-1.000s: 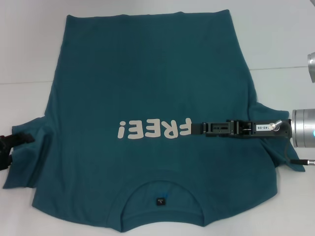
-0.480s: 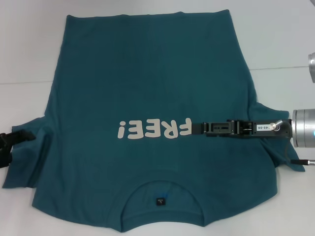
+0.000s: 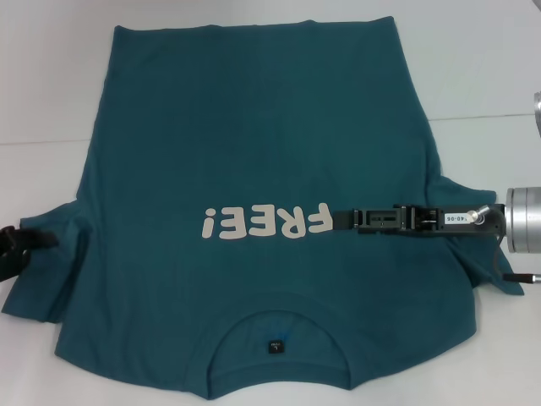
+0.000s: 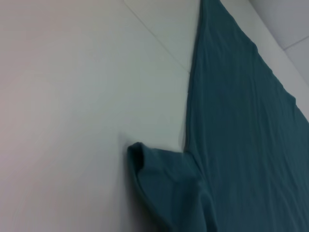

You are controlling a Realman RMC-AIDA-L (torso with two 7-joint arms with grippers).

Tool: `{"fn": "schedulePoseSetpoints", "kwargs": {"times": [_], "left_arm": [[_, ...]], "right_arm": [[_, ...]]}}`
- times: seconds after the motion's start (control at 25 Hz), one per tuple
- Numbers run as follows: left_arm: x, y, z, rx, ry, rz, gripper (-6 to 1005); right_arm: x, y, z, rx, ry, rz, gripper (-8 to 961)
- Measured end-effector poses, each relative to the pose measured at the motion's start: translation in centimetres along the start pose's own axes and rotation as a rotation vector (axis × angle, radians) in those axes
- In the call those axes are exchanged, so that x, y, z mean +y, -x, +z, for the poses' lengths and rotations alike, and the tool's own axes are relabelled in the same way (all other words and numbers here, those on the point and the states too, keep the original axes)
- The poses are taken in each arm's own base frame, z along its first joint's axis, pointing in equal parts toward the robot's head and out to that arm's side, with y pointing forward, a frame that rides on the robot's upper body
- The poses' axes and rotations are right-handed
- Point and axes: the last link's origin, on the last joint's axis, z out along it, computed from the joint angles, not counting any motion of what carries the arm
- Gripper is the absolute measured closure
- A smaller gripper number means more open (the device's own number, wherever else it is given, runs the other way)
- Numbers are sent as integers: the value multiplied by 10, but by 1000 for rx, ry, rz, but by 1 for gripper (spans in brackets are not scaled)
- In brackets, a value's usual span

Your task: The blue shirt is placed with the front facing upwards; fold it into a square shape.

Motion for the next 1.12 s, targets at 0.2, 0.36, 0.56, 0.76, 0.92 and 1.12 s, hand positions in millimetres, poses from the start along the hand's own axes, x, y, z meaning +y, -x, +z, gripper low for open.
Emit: {"fn": "schedulePoseSetpoints", "kwargs": {"times": [0.2,0.36,0.56,0.76,0.92,1.12], "left_arm": [[0,-1,0,0,-7,6,574],[-1,-1,0,4,-9,2,646],[-3,-1,-3,14,-2,-3,882],[-2,-3,-4,9,3,2,956],[2,-11,-7,16,17,11,956],[9,-25,-12,18,33,39,956]], "right_arm": [[0,0,0,-1,-2,-1,42],[0,0,-1,-1,-2,-1,42],[-1,-1,-1,-1,-3,1,43],[-1,-1,-1,-1,-4,0,43],[-2,-1,-2,-1,-4,0,43],[-2,-2,-2,-1,-5,2,43]]}}
